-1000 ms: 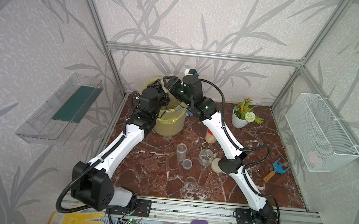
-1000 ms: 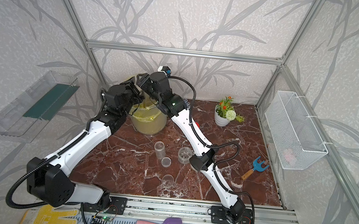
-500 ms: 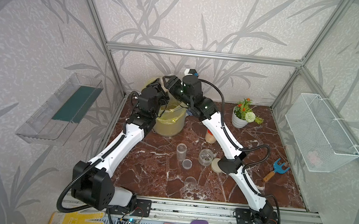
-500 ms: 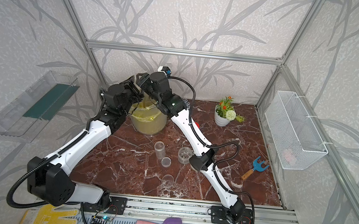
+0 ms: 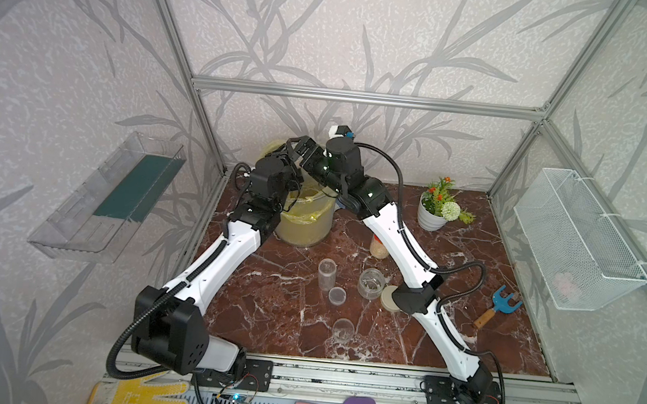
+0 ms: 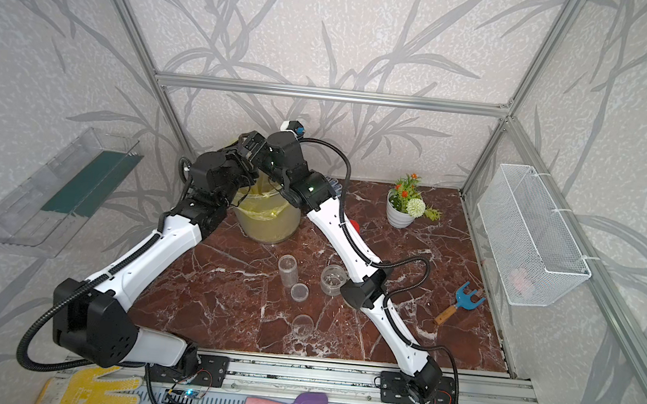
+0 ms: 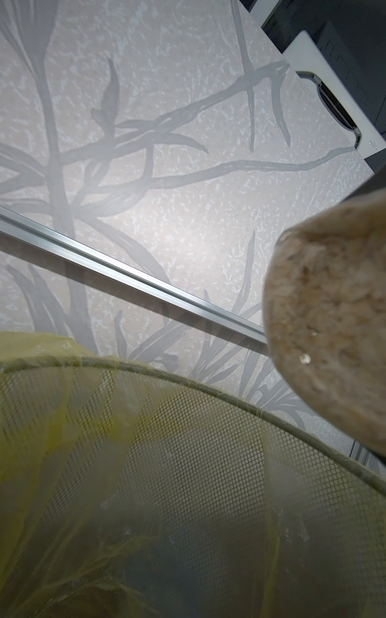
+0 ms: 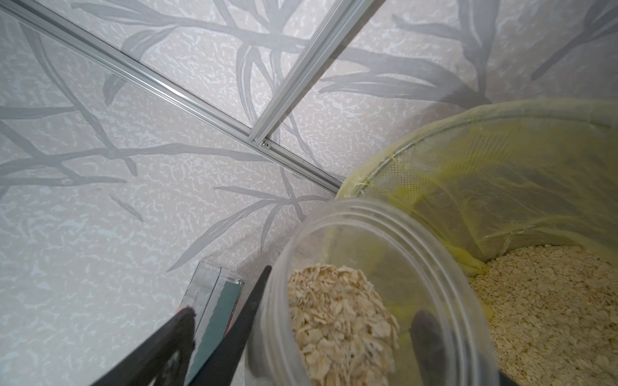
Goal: Empty expired oatmeal from jars
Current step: Pour the expired oatmeal into the trash bin.
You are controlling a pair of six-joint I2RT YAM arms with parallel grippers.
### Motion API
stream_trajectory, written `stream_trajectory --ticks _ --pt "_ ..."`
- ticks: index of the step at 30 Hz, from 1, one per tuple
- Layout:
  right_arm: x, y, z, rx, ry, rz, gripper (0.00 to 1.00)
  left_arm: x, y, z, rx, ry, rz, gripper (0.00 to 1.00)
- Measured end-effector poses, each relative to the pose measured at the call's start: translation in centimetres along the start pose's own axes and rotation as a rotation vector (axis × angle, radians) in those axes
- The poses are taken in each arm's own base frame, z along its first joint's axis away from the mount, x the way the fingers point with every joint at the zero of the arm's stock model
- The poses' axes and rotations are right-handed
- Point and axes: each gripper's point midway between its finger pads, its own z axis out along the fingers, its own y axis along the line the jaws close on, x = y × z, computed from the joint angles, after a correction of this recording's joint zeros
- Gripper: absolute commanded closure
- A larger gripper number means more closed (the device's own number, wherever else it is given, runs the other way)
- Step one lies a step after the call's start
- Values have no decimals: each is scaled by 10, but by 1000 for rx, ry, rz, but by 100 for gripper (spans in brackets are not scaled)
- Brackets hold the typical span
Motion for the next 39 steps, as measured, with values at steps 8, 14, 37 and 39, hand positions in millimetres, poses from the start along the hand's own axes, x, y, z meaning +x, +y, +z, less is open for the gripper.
stream_trajectory --ticks 8,14,37,39 --pt "4 -20 -1 79 20 -37 1 -8 10 8 -23 -20 31 91" --pt "1 -38 -5 144 47 -138 1 -10 18 21 -46 -12 56 92" --pt "-36 -68 -80 246 308 -873 1 -15 -10 16 -18 8 189 91" --pt "-30 -74 -83 241 356 -931 1 -16 -12 16 -17 10 197 91"
